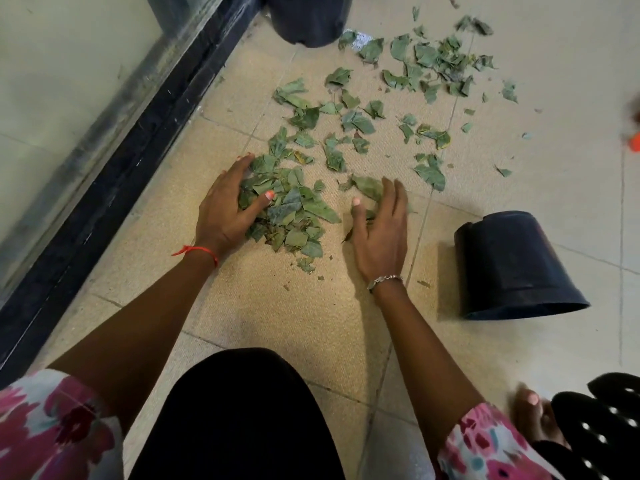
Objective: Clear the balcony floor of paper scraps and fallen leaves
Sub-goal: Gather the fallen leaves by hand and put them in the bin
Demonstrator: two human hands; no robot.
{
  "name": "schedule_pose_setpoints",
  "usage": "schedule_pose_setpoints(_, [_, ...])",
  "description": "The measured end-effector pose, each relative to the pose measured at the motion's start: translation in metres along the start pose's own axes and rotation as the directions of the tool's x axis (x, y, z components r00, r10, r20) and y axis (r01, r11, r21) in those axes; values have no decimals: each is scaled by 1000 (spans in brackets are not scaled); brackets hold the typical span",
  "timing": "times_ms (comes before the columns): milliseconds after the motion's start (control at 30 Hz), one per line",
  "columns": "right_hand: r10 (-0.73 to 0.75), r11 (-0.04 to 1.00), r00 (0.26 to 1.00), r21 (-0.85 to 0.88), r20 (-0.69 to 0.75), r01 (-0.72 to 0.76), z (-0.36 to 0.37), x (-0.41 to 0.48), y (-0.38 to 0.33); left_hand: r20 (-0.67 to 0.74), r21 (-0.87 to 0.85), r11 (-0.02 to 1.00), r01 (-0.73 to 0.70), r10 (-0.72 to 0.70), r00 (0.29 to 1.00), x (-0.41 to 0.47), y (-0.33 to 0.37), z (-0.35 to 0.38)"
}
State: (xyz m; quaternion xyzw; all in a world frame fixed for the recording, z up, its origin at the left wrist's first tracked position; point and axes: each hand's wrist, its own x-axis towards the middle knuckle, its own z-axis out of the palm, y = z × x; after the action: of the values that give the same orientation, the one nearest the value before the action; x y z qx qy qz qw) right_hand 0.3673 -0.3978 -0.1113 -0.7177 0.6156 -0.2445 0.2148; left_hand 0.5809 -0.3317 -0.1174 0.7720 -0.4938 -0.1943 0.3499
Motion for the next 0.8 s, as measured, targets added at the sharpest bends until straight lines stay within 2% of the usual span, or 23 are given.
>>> schedule_pose_setpoints(33, [25,1000,998,-5,-52,-25,-1,5,1,0,-3,1000,6,-6,1000,0,0,0])
schedule_pose_setpoints(100, [159,983,978,-75,-133,-170,-3,23,10,-3,-2,1000,14,-14,1000,-1,0,0])
schedule_pose_setpoints(167, [256,954,957,-128,-135,-273,-6,40,18,-5,2,1000,14,-14,1000,0,2,0])
schedule_pose_setpoints(233, [235,960,969,-134,-81,-244,-6,52,19,-2,9,1000,12,-12,1000,1,4,-1])
schedule_pose_setpoints(300, [117,988,992,-106,39,-113,-2,52,11,-3,13,1000,15,-15,1000,1,5,-1])
schedule_pose_setpoints(367, [7,1000,991,16,137,-9,-2,41,0,-4,12,1000,22,-22,1000,0,5,-1])
schedule_pose_setpoints(400, [-10,996,993,94,119,-1,-4,31,-5,-3,11,1000,24,-24,1000,0,5,-1])
schedule_pose_setpoints(467, [32,984,999,179,-36,-25,-14,9,-8,-6,9,1000,22,-22,1000,0,5,-2])
schedule_pose_setpoints(533, [118,989,972,111,-201,-97,-25,-10,-3,-14,3,1000,24,-24,1000,-1,7,-1])
schedule_pose_setpoints(600, [197,978,944,-13,-264,-208,-31,-27,8,-19,-3,1000,29,-29,999,-2,8,-1])
schedule_pose_setpoints(700, [297,937,932,-124,-206,-326,-22,-46,17,-20,-3,999,32,-32,999,-2,8,-1])
schedule_pose_setpoints(800, [273,931,956,-220,-107,-291,-4,-47,14,-10,-7,1000,25,-25,1000,-1,7,-1])
